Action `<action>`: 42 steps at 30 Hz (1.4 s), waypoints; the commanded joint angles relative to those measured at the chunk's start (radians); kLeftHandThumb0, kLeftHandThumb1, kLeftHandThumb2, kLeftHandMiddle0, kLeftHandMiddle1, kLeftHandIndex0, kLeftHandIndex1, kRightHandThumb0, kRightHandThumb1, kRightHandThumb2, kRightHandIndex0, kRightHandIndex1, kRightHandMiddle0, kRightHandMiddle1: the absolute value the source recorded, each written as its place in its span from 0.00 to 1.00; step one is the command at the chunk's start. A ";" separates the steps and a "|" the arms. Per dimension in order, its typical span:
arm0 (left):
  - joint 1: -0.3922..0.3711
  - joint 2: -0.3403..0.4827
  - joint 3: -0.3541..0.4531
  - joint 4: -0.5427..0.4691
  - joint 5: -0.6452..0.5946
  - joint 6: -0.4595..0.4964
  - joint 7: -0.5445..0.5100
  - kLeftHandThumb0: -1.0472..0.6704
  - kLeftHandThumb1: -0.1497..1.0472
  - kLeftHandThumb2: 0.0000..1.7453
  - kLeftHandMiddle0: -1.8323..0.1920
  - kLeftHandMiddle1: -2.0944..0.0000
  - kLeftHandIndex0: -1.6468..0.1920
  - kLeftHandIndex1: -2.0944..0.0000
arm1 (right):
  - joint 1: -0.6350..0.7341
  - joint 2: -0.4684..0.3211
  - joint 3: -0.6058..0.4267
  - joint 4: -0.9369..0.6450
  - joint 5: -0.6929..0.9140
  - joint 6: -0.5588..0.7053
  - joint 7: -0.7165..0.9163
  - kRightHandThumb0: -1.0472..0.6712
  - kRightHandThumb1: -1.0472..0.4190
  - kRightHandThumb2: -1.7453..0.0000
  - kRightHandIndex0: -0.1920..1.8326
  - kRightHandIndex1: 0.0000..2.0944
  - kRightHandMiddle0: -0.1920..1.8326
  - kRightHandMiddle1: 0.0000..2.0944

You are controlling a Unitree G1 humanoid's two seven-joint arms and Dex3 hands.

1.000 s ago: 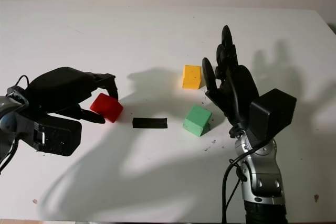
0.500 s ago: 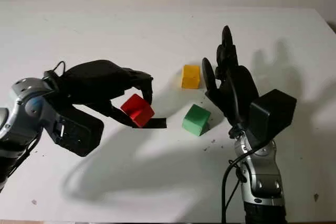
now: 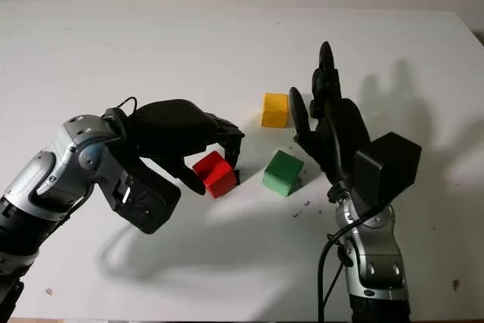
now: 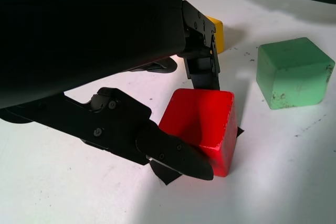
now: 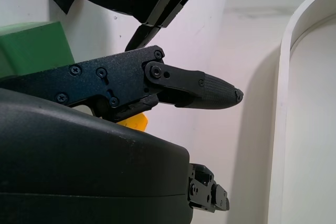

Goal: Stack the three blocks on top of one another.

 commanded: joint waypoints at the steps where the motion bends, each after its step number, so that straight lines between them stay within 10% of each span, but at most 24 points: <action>1: -0.012 0.000 -0.006 0.006 0.020 -0.022 0.032 0.39 0.90 0.03 0.73 0.96 0.69 0.32 | 0.011 0.006 0.002 -0.027 0.008 0.006 -0.001 0.27 0.00 0.69 0.00 0.00 0.00 0.00; 23: -0.011 0.010 -0.012 0.021 0.070 -0.063 0.036 0.31 0.92 0.03 0.77 0.99 0.77 0.32 | 0.004 0.014 -0.002 -0.029 0.000 0.018 -0.005 0.26 0.00 0.70 0.00 0.00 0.00 0.00; 29: -0.018 0.011 -0.015 -0.008 0.041 -0.022 -0.094 0.16 0.91 0.03 0.95 0.98 0.81 0.90 | 0.005 0.011 -0.001 -0.030 -0.004 0.019 -0.005 0.26 0.00 0.71 0.00 0.00 0.00 0.00; 42: -0.005 0.016 0.026 -0.031 -0.011 0.045 -0.112 0.22 0.85 0.03 1.00 1.00 0.98 1.00 | 0.007 0.003 -0.007 -0.021 -0.007 0.006 0.007 0.28 0.00 0.69 0.00 0.00 0.00 0.00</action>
